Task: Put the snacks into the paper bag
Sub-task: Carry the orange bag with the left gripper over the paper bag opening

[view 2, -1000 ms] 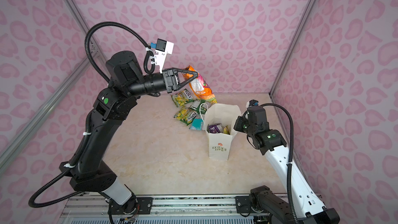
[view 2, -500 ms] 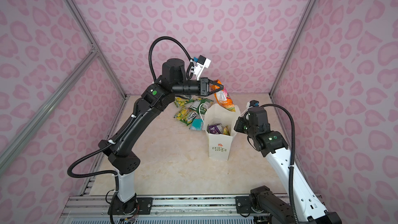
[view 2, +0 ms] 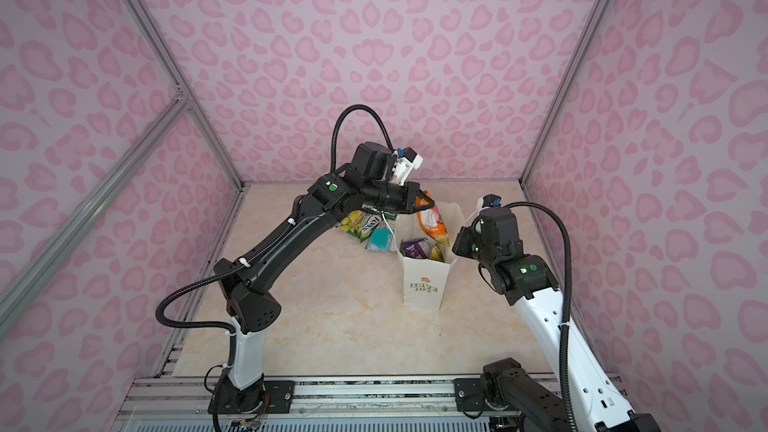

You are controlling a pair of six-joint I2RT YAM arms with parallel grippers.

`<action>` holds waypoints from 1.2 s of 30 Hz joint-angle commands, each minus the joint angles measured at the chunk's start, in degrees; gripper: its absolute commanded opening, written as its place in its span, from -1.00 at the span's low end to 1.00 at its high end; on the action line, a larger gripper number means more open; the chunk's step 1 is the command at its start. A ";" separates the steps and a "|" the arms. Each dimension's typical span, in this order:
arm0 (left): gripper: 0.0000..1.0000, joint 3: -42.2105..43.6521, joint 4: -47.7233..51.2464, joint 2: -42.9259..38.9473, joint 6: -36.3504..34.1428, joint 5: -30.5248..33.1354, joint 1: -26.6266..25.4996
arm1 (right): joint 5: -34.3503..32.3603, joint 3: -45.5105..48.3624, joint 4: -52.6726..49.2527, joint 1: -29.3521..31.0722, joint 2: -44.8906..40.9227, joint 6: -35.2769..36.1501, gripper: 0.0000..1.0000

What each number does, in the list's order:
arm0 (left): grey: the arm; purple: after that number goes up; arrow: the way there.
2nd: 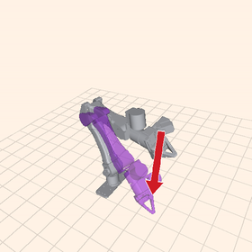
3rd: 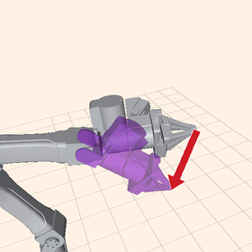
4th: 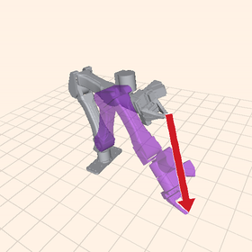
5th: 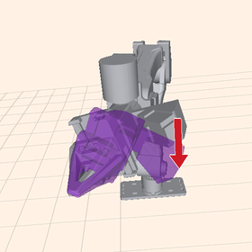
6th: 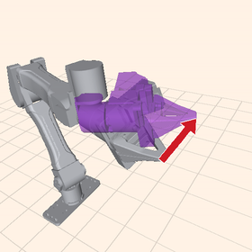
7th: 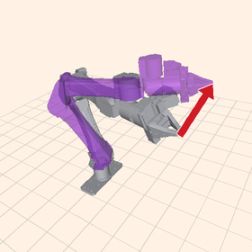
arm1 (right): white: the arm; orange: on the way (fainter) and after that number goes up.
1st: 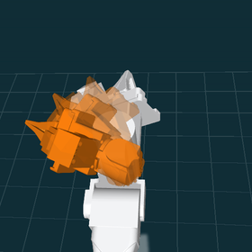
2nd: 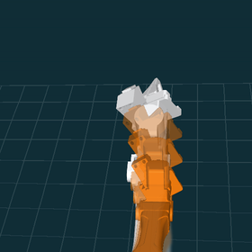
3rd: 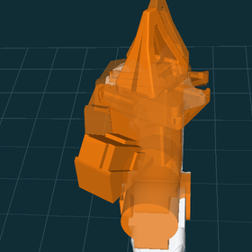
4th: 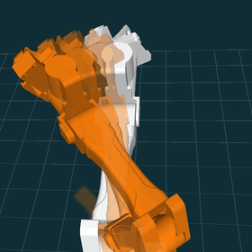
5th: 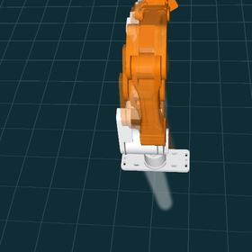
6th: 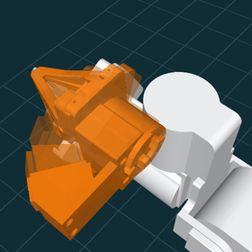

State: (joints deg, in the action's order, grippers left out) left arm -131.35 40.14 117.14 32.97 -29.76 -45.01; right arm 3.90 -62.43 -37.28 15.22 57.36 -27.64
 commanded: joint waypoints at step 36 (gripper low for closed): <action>0.37 0.64 4.95 -1.19 -8.45 4.37 -8.86 | -0.74 -0.02 -0.21 -0.33 0.31 0.69 -1.00</action>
State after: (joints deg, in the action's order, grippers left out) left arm -131.15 46.22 117.91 24.64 -23.29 -53.84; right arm 3.95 -62.41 -36.93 15.05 57.87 -27.35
